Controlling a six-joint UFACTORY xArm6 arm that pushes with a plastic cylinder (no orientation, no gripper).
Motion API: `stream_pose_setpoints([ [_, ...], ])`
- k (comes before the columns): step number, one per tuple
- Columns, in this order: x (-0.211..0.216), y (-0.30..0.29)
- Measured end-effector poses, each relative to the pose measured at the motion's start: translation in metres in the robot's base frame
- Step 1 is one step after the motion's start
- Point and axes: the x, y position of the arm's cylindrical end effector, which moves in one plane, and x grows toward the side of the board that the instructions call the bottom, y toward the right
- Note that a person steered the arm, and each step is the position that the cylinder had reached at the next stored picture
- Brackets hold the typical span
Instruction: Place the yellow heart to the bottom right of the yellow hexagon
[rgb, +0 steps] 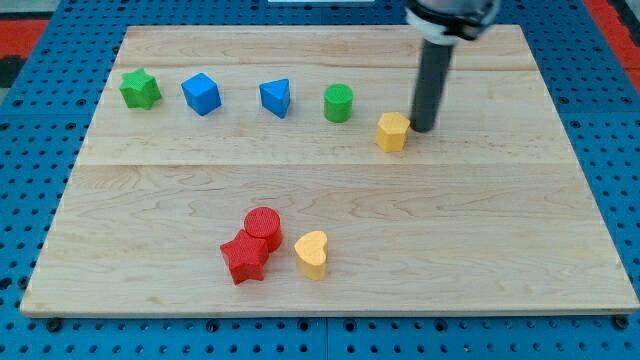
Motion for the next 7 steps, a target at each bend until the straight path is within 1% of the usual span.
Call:
stream_pose_setpoints([
  [1,0.088,0.036],
  [2,0.192,0.020],
  [3,0.213,-0.030],
  [4,0.206,-0.108],
  [5,0.199,-0.162],
  [6,0.182,-0.162],
  [7,0.152,-0.125],
])
